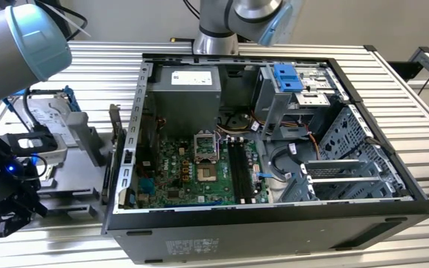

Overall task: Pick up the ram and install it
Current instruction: 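Pick up the ram and move it above insertion slot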

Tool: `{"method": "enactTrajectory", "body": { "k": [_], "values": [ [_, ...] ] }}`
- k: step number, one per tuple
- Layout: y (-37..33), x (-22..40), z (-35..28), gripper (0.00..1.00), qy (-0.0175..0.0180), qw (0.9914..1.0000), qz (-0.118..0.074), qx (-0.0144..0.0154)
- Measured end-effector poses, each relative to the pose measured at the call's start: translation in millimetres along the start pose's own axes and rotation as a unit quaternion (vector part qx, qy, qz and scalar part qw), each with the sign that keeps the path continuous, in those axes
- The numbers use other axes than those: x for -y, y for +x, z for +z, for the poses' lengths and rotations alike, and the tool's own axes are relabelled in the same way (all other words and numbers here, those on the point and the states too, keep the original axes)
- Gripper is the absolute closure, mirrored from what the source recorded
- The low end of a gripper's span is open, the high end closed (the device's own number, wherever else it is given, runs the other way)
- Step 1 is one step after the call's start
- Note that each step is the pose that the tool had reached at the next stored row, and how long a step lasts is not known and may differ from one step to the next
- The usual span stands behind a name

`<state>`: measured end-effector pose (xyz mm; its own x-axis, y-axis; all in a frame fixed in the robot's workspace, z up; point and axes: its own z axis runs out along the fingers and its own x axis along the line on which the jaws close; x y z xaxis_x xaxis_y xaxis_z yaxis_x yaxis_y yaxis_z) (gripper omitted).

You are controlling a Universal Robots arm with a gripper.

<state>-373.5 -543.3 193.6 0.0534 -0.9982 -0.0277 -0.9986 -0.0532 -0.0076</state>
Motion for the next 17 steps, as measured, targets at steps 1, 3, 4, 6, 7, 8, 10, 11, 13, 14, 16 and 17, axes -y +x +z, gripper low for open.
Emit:
{"method": "enactTrajectory", "body": {
  "k": [1, 3, 4, 6, 7, 8, 10, 11, 13, 14, 16, 17],
  "values": [
    [0.0, 0.0, 0.0, 1.0, 0.0, 1.0, 0.0, 0.0],
    [0.0, 0.0, 0.0, 1.0, 0.0, 1.0, 0.0, 0.0],
    [0.0, 0.0, 0.0, 1.0, 0.0, 1.0, -0.001, 0.0],
    [0.0, 0.0, -0.7, 1.0, 0.0, 1.0, -0.001, 0.0],
    [0.0, 0.0, -2.1, 1.0, 0.0, 1.0, -0.001, -0.0001],
    [-0.1, 0.0, -4.4, 1.0, 0.0, 1.0, -0.001, -0.0001],
    [-0.3, 0.1, -12.6, 1.0, 0.0, 1.0, -0.001, -0.0001],
    [-0.4, 0.1, -17.2, 1.0, -0.0001, 1.0, 0.0, -0.0001],
    [-0.7, 0.2, -26.3, 1.0, 0.0, 1.0, 0.0, 0.0],
    [-0.9, 0.2, -30.9, 1.0, 0.0, 1.0, 0.0, -0.0001],
    [-1.1, 0.3, -39.8, 1.0, 0.0, 1.0, 0.0, -0.0001],
    [-1.2, 0.3, -44.4, 1.0, 0.0, 1.0, 0.0, -0.0001]
  ]
}}
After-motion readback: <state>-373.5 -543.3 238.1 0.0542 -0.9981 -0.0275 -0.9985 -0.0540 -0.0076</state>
